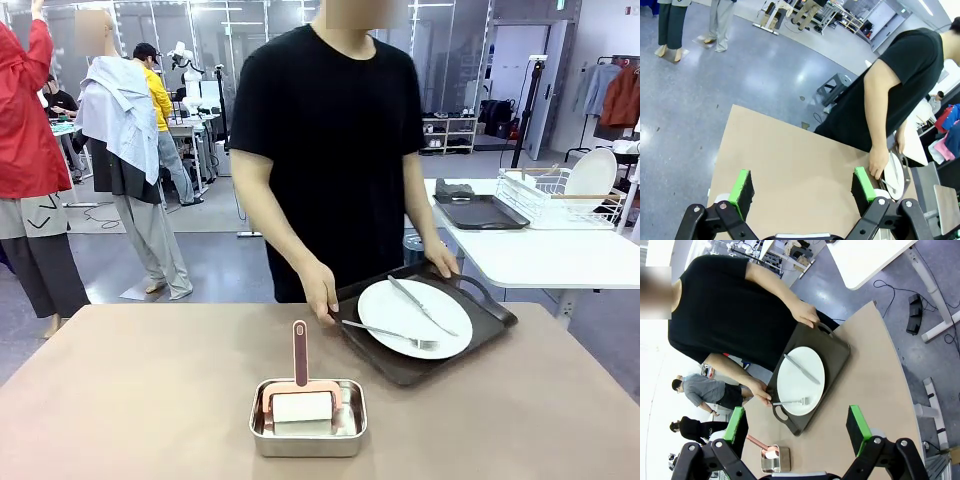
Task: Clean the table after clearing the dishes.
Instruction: When the right (or left) Handle tray is removed, use the right hand (or left hand) to clean the right (or left) side of the table with the Lint Roller.
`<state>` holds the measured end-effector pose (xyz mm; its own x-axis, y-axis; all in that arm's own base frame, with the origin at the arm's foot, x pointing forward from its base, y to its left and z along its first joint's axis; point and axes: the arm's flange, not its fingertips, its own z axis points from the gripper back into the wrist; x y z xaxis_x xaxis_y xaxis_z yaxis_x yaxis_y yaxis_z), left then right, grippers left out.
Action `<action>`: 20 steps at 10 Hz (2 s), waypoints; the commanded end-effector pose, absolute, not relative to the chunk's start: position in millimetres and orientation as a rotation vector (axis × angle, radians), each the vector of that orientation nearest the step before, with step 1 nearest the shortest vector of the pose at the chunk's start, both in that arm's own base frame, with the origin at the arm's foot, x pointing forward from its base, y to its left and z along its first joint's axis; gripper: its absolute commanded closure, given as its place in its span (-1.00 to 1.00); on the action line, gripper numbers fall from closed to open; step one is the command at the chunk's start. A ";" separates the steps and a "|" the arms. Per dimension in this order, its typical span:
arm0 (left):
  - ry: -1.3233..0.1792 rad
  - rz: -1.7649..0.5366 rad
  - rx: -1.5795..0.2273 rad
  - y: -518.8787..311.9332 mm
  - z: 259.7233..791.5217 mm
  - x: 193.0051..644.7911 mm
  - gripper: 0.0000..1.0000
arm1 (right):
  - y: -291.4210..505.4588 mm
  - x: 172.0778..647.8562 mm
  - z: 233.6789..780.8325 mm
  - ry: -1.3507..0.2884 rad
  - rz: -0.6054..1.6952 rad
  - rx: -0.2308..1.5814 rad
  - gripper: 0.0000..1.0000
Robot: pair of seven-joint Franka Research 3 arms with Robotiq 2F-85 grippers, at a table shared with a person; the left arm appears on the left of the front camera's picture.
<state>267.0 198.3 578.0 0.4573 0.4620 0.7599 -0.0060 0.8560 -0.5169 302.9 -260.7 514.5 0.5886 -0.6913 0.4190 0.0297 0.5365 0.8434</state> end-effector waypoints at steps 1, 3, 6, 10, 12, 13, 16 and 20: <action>-1.073 0.315 -0.484 197.5 577.5 266.6 -1.00 | -260.3 300.6 515.7 -0.853 -0.485 0.920 -1.00; -1.073 0.315 -0.484 197.5 577.5 266.6 -1.00 | -260.3 300.6 515.7 -0.853 -0.485 0.920 -1.00; -1.073 0.315 -0.484 197.5 577.5 266.6 -1.00 | -260.3 300.6 515.7 -0.853 -0.485 0.920 -1.00; -1.073 0.315 -0.484 197.5 577.5 266.6 -1.00 | -238.9 318.0 534.8 -0.831 -0.394 0.881 -1.00; -1.073 0.315 -0.484 197.5 577.5 266.6 -1.00 | -172.4 375.5 588.9 -0.774 -0.158 0.751 -1.00; -1.073 0.315 -0.484 197.5 577.5 266.6 -1.00 | -113.4 424.2 610.9 -0.708 0.004 0.657 -1.00; -1.073 0.315 -0.484 197.5 577.5 266.6 -1.00 | 52.2 513.1 585.5 -0.478 0.372 0.483 -1.00; -1.073 0.315 -0.484 197.5 577.5 266.6 -1.00 | 168.2 522.0 498.3 -0.274 0.622 0.347 -1.00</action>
